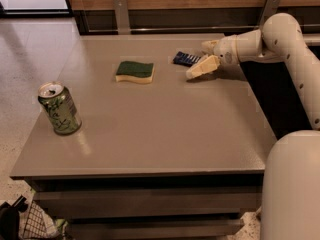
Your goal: Move rxbar blueberry near green can
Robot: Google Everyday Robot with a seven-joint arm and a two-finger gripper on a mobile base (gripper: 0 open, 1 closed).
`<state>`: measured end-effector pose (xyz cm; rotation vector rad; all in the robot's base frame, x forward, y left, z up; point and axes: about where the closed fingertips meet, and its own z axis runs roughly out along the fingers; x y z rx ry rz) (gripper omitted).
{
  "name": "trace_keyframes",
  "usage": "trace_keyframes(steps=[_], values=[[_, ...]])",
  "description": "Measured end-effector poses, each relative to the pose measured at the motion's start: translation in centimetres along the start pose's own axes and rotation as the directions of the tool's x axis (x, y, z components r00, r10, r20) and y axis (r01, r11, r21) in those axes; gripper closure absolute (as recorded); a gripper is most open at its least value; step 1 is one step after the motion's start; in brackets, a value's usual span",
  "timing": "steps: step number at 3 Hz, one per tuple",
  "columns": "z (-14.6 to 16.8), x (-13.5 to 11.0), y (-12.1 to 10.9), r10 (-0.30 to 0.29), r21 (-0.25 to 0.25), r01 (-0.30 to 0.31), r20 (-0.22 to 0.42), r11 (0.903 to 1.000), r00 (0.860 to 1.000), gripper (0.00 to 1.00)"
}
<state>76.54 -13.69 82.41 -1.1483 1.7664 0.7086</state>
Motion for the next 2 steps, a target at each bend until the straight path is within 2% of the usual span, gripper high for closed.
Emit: trace_keyframes(steps=[1, 2], values=[[1.12, 1.34, 0.99, 0.026, -0.039, -0.027, -0.029, 0.9989, 0.999, 0.0], [1.48, 1.3, 1.06, 0.025, -0.044, -0.026, -0.028, 0.9987, 0.999, 0.18]])
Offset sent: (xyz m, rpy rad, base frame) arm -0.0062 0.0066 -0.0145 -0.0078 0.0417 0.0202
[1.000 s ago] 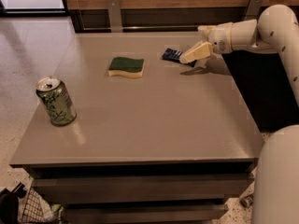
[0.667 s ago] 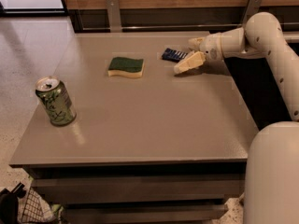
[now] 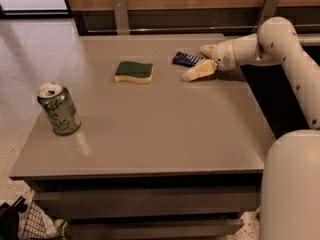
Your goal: Move rxbar blueberry near green can
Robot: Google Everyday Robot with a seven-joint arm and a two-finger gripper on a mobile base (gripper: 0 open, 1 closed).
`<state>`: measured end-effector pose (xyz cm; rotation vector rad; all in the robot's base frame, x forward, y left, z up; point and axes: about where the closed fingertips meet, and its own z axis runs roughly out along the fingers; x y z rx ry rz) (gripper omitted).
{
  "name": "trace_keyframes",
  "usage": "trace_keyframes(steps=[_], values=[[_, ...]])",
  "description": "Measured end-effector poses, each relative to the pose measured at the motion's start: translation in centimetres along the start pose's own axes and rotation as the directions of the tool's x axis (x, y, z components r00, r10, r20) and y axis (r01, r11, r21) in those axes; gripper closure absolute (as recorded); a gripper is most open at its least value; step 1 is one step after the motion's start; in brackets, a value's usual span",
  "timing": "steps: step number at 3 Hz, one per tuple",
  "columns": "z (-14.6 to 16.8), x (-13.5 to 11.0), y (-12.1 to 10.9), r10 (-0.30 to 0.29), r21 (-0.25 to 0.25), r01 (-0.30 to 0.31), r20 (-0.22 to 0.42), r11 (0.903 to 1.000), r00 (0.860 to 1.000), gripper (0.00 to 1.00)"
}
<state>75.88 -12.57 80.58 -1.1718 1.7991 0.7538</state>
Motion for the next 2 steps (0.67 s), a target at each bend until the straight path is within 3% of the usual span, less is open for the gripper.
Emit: trace_keyframes(steps=[2], values=[[-0.05, -0.37, 0.05, 0.0, -0.002, 0.0, 0.0, 1.0, 1.0, 0.64]])
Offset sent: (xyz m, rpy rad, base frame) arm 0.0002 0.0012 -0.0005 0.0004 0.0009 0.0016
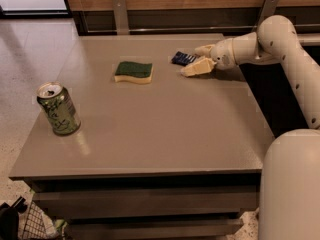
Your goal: Move rxbar blueberry near green can
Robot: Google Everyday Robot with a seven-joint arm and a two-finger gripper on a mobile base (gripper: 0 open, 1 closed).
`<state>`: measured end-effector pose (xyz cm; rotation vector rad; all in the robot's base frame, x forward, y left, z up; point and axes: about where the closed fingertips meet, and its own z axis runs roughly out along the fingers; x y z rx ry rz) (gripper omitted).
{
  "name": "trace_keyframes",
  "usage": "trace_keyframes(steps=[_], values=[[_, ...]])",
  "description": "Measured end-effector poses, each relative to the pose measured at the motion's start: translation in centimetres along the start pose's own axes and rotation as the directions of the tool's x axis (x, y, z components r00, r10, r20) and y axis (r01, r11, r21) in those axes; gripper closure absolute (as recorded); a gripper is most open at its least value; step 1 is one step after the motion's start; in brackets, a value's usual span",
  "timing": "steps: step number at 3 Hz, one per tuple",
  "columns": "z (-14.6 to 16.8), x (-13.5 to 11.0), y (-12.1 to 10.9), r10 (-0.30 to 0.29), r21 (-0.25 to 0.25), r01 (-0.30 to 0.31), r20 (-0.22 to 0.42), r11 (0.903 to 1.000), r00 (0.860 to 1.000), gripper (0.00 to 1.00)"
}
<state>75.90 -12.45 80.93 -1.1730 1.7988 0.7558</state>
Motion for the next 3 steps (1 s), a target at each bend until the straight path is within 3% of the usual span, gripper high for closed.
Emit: trace_keyframes(steps=[1, 2, 3], values=[[-0.17, -0.33, 0.02, 0.0, 0.0, 0.0, 0.0, 1.0, 1.0, 0.87], [-0.26, -0.52, 0.03, 0.0, 0.0, 0.0, 0.0, 1.0, 1.0, 1.0], [-0.25, -0.53, 0.03, 0.0, 0.0, 0.0, 0.0, 1.0, 1.0, 1.0]])
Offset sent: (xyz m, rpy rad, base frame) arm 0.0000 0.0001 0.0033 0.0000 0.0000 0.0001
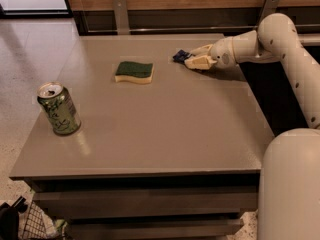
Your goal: Move rxbar blueberry near green can
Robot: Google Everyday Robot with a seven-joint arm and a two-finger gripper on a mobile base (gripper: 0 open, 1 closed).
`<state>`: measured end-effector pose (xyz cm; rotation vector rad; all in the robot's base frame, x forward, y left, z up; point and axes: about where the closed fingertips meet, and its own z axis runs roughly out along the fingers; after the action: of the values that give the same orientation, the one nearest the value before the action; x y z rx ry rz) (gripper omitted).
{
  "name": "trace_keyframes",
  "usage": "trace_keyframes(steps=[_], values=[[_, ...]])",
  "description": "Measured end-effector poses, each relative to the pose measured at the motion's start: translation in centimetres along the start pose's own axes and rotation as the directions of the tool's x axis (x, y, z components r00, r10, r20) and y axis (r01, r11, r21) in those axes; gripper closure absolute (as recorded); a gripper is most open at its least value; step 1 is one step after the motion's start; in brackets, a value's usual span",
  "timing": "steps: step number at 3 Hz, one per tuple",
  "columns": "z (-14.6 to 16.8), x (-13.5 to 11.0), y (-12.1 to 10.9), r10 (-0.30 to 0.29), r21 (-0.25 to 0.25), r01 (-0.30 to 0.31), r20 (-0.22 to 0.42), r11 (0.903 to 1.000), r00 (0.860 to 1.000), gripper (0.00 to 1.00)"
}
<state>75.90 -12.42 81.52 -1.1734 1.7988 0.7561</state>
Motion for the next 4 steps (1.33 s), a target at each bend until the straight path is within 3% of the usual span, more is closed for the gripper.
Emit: trace_keyframes(steps=[4], values=[[-0.03, -0.01, 0.0, 0.0, 0.0, 0.0, 0.0, 1.0, 1.0, 1.0]])
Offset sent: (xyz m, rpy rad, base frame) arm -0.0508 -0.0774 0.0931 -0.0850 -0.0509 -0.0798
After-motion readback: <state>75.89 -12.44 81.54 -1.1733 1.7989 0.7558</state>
